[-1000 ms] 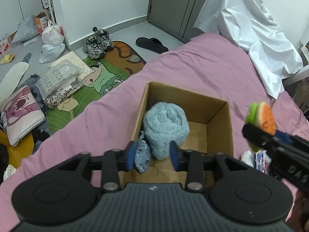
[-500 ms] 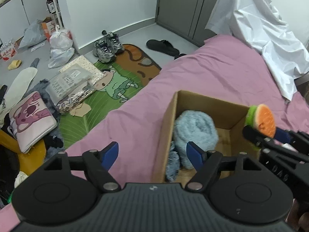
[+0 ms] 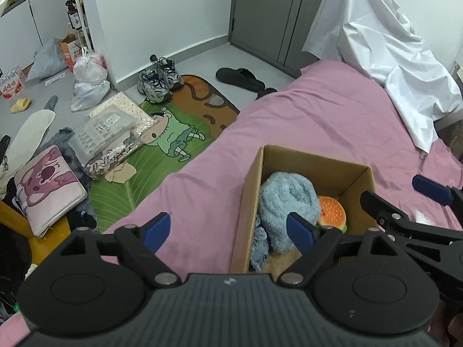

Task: Organize soft objects
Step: 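Open the left gripper over the box while the right gripper releases the hamburger inside, then move both open grippers away from the box toward the items on the bed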

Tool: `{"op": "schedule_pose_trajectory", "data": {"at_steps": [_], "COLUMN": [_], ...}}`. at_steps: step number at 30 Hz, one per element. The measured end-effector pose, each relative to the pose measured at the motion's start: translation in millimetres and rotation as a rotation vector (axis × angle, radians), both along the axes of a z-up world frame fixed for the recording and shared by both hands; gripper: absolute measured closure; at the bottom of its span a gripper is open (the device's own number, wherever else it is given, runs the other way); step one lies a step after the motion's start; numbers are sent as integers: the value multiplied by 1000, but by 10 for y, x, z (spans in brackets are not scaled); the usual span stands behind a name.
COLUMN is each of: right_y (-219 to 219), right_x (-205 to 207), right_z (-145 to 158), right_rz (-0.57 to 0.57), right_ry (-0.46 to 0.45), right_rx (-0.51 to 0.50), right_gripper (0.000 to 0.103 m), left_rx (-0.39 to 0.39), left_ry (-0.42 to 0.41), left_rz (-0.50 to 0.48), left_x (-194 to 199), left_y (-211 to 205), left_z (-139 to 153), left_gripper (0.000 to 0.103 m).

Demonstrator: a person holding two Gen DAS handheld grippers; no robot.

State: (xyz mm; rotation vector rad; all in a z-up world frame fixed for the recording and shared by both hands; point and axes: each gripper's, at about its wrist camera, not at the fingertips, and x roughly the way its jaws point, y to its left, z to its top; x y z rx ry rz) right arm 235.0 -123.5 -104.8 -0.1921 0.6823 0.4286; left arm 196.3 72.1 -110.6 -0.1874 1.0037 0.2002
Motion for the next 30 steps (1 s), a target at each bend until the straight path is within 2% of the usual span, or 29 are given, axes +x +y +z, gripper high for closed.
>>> {"op": "schedule_pose_trajectory", "data": {"at_steps": [9,12,14,21,30], "right_y": [-132,-180,-226,-455,-849], "right_x": [-91,-125,-157,-258,-368], "right_z": [181,219,239,320,434], "right_rz": [1,3,2,-25,-76], "right_ry": [16,16,9,-5,-1], "right_rx": [58,64,66,57,102], "right_gripper": [2,1,0,0,0], "left_rx": [31,34,47,23,29], "left_ry": [-19,-30,-36,-54,-92], "left_rz": [10,18,24,21,-5], "left_x": [-71,-97,-127,-173,-265], "left_y": [-111,-160,-206,-345,-701], "left_z": [173,239,287,406,501], "left_gripper": [9,7,1,1,0]}}
